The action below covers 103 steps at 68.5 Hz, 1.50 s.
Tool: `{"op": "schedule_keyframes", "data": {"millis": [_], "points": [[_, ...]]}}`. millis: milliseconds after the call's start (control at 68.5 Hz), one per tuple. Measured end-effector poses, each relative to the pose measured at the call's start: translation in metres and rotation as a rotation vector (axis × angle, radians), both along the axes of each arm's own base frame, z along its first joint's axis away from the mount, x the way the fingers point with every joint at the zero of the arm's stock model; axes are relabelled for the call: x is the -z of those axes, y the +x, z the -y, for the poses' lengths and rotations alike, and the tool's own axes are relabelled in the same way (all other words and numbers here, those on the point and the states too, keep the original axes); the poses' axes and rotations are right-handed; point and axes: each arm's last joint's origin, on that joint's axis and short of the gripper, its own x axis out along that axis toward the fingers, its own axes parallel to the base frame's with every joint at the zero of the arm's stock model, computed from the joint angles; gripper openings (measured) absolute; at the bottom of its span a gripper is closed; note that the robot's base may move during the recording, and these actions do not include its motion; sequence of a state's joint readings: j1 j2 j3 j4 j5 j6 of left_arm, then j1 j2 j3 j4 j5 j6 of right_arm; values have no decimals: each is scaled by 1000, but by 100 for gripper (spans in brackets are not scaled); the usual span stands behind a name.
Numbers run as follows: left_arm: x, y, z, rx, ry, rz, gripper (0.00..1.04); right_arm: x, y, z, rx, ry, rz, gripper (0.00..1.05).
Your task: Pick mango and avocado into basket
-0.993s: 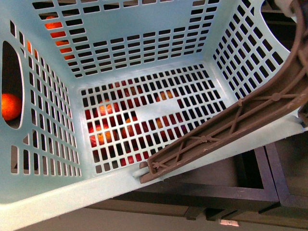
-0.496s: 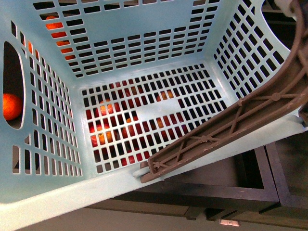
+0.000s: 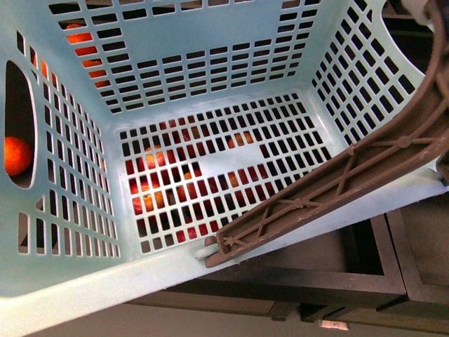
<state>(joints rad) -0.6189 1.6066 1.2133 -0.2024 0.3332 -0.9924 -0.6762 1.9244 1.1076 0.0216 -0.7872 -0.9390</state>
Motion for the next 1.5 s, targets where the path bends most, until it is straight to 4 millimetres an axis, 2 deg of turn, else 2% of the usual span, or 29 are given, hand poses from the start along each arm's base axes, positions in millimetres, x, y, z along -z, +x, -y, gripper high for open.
{"op": "schedule_keyframes", "data": {"millis": [73,117,234,409,672,1008,1183,1460,1504], "points": [[0,0,0,0,0,0,13,-30,-28,-26,-46,28,42,65],[0,0,0,0,0,0,13,-43,-38,-38,-69,31,66,65],[0,0,0,0,0,0,13,-84,-63,-88,-150,12,168,65],[0,0,0,0,0,0,13,-100,-73,-129,-201,8,225,65],[0,0,0,0,0,0,13,-92,-74,-190,-250,53,200,65],[0,0,0,0,0,0,13,-83,-63,-242,-314,69,183,65],[0,0,0,0,0,0,13,-69,-61,-259,-318,90,154,65],[0,0,0,0,0,0,13,-51,-48,-268,-224,150,129,65],[0,0,0,0,0,0,13,-49,-46,-268,-199,169,125,70]]}}
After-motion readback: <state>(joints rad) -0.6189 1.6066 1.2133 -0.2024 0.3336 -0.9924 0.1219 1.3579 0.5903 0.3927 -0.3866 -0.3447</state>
